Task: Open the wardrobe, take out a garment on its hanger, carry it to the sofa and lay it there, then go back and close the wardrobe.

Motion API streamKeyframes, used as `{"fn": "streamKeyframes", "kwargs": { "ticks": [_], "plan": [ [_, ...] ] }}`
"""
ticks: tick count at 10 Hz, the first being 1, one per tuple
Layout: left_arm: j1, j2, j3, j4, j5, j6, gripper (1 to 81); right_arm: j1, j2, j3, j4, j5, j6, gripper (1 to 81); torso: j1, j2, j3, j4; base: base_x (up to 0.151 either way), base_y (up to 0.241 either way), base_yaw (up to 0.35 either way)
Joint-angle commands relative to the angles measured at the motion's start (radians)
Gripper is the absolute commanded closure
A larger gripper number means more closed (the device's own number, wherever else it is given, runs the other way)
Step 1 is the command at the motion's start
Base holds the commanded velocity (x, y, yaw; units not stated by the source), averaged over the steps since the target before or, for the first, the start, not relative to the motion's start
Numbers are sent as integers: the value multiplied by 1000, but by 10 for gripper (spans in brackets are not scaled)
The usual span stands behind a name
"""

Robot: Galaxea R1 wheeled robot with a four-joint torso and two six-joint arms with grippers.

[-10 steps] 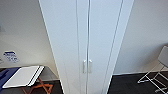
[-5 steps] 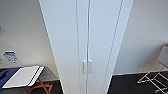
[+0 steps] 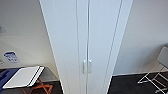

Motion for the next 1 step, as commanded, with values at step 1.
{"fn": "streamKeyframes", "kwargs": {
  "ticks": [1],
  "plan": [
    [-10, 49, -54, 20, 52, 14, 10, 16, 27, -4, -21, -47, -6, 10, 0, 0, 0, 0, 0, 0, 0]
  ]
}}
